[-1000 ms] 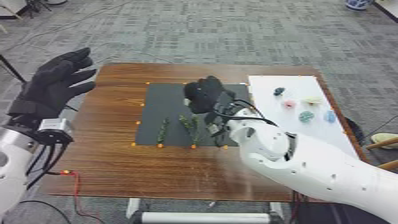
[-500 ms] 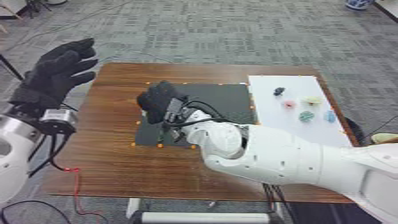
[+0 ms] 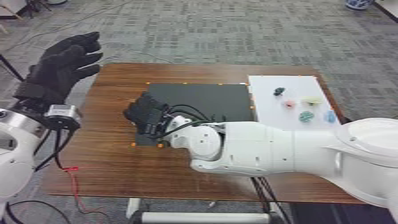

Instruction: Arrange flowers

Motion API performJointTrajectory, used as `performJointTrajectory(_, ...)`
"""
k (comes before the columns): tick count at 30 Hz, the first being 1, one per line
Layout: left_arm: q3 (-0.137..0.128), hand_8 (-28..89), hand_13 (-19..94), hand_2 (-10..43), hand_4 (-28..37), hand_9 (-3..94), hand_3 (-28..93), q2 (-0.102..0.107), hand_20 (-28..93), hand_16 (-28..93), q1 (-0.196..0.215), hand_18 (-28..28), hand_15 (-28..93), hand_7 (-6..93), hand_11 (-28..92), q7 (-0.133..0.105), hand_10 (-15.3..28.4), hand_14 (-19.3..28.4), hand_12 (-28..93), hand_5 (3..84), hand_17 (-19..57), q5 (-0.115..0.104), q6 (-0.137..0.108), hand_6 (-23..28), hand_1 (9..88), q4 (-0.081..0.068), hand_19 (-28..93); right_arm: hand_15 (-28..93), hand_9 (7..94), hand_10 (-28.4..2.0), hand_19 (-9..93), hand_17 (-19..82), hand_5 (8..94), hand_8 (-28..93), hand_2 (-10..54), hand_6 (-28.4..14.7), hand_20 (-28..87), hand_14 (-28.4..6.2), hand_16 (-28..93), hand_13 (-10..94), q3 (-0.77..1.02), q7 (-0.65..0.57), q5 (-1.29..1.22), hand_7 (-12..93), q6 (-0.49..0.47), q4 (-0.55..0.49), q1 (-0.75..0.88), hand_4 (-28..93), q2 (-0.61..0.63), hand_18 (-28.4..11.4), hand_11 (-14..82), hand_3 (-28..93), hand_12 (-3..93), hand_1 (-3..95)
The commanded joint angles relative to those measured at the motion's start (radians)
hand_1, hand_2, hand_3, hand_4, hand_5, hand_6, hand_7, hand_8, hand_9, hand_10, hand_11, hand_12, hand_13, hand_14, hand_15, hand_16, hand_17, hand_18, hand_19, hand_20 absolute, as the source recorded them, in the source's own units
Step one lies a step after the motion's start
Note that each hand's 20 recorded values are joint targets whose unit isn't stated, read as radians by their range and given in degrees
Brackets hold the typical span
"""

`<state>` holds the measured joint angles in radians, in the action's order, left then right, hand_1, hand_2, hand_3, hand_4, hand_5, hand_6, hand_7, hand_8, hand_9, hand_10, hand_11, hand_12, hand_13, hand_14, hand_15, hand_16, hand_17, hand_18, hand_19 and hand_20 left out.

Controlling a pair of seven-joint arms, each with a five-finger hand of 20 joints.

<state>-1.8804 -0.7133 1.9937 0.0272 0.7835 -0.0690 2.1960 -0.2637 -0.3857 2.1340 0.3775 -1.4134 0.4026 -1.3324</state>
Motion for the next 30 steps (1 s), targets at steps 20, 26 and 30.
performJointTrajectory(20,0.019,-11,5,-2.8,-27.0,17.1,68,-0.001,13,-6,-0.04,19.0,44,22.5,22,0.004,9.8,12.4,19,22.6,-10.5,0.01,0.015,1.7,25.2,-0.009,42,79,75.9,-3.2,80,30,68.3,-7,-9.5,5.0,57,-5.0,42,68,0.137,0.035,0.078,36,-0.2,0.001,0.107,-28,-0.003,-19.8,21.3,53,52.1,54.5)
performJointTrajectory(26,0.02,-11,5,-2.8,-27.0,17.0,68,-0.002,14,-6,-0.04,19.1,43,22.5,22,0.005,9.7,12.2,19,22.5,-10.5,0.009,0.016,1.6,25.1,-0.01,42,82,72.6,-3.6,82,31,65.6,-6,-9.5,4.4,57,-4.9,40,69,0.129,0.008,0.085,34,-0.19,-0.008,0.1,-28,-0.001,-19.9,23.8,54,48.8,53.7)
performJointTrajectory(30,0.025,-11,5,-2.8,-27.1,17.0,68,-0.003,14,-6,-0.046,19.0,43,22.6,22,0.01,9.7,12.1,19,22.4,-10.5,0.008,0.022,1.6,25.1,-0.013,42,83,69.6,-4.4,82,31,63.2,-8,-9.5,4.5,57,-5.0,40,69,0.149,0.001,0.089,31,-0.214,-0.015,0.106,-28,0.004,-20.1,27.7,56,44.8,52.4)
